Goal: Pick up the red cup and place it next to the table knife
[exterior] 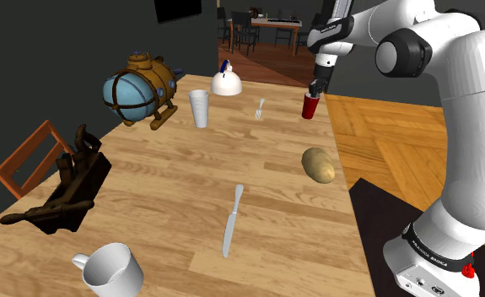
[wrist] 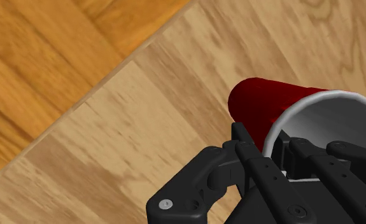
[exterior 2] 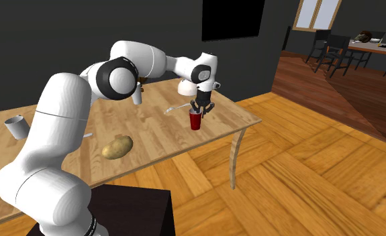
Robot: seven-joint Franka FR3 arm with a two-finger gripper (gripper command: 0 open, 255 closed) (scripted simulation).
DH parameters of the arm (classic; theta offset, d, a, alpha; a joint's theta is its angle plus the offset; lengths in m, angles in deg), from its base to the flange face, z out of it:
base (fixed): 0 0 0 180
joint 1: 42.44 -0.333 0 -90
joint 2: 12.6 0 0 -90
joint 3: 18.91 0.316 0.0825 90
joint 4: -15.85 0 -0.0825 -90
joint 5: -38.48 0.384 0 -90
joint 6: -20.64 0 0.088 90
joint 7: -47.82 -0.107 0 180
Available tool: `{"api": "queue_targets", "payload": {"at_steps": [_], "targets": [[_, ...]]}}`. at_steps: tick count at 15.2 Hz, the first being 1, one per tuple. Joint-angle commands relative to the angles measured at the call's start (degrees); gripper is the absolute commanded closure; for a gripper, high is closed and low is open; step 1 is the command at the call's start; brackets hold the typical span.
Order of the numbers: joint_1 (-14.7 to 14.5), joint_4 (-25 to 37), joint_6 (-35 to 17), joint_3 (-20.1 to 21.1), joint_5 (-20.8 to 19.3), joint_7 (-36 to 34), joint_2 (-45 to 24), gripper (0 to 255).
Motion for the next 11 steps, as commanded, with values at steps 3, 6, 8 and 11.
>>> {"api": "queue_targets", "payload": {"at_steps": [3,6,8,11], "targets": [[0.1,1.6,2.2,-0.2,-0.4,-0.4,0.7,255],[0.3,3.1,4.2,-0.4,-0.7,-0.7,1.2,255],[0.4,4.3,5.5,-0.5,-0.8,-1.0,1.5,255],[0.6,6.2,7.6,-0.6,-1.0,-1.3,1.7,255]]}}
